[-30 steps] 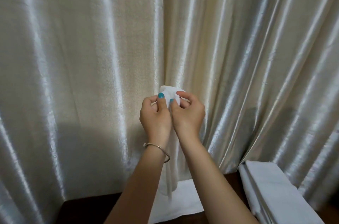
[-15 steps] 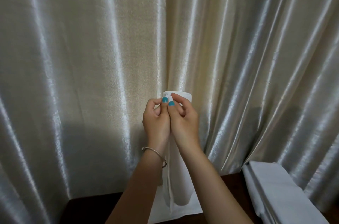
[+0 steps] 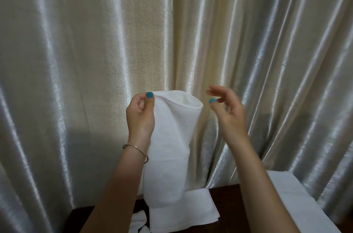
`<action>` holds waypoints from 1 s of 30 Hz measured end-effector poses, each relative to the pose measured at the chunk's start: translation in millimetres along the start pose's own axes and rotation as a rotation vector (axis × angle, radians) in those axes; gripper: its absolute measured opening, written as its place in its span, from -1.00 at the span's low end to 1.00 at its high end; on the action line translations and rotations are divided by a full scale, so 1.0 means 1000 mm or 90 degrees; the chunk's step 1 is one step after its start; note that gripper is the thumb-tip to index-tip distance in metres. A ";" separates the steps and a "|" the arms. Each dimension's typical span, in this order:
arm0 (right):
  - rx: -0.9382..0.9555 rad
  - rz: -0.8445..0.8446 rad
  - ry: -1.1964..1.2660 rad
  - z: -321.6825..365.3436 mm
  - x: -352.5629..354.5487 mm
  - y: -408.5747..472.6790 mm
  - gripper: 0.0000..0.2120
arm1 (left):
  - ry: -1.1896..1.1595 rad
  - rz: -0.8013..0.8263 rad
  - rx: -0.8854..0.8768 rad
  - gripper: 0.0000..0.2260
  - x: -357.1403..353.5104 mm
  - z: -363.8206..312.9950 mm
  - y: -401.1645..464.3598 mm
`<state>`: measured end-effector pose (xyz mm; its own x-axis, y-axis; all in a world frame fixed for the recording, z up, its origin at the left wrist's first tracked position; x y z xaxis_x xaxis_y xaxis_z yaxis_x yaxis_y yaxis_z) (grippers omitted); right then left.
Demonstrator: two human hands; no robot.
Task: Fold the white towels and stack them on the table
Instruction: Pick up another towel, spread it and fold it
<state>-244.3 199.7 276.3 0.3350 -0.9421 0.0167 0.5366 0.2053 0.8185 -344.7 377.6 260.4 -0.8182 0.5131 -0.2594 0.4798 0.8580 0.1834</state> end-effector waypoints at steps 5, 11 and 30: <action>0.069 0.338 -0.238 0.008 -0.005 0.017 -0.67 | 0.082 0.047 -0.050 -0.90 0.004 -0.010 0.004; 0.148 0.563 -0.413 0.016 -0.015 0.015 -0.41 | 0.167 0.070 -0.112 -0.85 0.009 -0.019 0.000; -0.076 0.046 0.026 0.010 -0.006 0.014 -0.75 | 0.230 0.076 -0.123 -0.80 0.007 -0.019 0.000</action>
<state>-246.2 205.4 293.2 0.4056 -0.9128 0.0476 0.5975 0.3042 0.7419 -355.9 380.9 276.7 -0.8352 0.5374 0.1172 0.5382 0.7545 0.3756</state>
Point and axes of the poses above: each hand's wrist, its own y-axis towards the middle knuckle, its own x-axis out of the back of the hand, z = x × y, the point moved 3 cm from there along y, towards the middle knuckle, and after that the axes turned 13 degrees about x, right-handed, at the moved point
